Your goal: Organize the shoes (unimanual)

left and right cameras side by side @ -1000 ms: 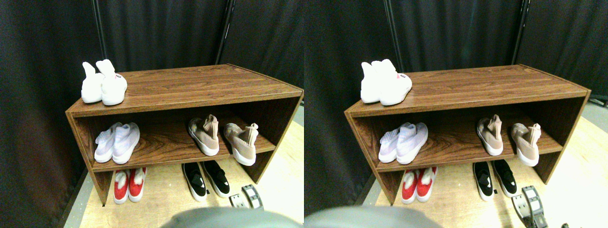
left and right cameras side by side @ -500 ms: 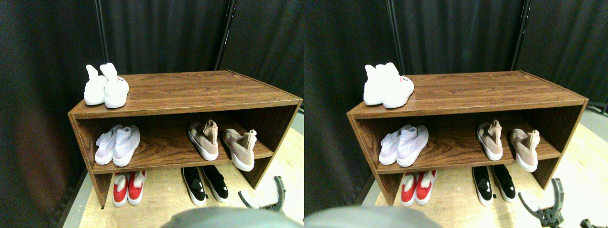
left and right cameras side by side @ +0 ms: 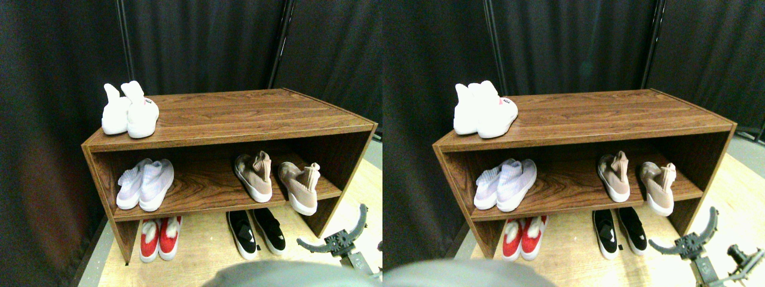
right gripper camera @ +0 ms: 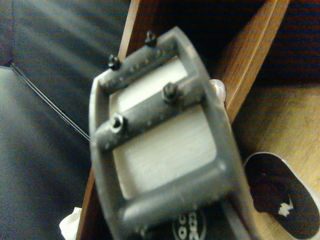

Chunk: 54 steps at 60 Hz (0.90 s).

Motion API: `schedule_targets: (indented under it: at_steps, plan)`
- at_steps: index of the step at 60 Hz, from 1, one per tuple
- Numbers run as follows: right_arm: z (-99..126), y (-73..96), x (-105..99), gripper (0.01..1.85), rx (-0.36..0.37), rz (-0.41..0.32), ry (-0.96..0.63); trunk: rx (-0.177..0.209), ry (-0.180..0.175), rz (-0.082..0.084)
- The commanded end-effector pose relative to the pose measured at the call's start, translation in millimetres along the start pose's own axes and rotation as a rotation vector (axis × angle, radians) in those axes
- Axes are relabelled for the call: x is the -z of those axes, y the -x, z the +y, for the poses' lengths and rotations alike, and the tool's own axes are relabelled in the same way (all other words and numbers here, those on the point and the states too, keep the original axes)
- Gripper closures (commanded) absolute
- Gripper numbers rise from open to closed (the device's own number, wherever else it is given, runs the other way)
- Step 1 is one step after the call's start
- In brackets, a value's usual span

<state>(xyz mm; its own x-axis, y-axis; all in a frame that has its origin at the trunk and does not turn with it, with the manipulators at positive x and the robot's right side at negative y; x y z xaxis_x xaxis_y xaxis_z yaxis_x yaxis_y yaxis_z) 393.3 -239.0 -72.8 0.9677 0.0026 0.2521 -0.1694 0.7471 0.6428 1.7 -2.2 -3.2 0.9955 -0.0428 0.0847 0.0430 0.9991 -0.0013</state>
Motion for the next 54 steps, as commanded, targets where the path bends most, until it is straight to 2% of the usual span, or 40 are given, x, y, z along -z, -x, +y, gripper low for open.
schedule_targets:
  at_steps: [1,3,11,19,35,54]
  plan:
    - [5,-7.0,-2,0.38,0.014,0.021,-0.183,-0.005,0.011,-0.009]
    - [3,-8.2,-1,0.33,0.028,0.025,-0.252,-0.006,0.012,-0.006]
    - [-4,-12.9,2,0.24,0.065,0.028,-0.315,-0.007,0.011,-0.002]
    - [-6,-17.8,4,0.29,0.088,0.035,-0.339,-0.007,0.011,0.000]
    - [-6,-38.6,12,0.23,0.121,0.079,-0.363,-0.014,0.013,-0.004]
    - [-15,-60.9,27,0.35,0.154,0.084,-0.370,-0.023,0.023,-0.006]
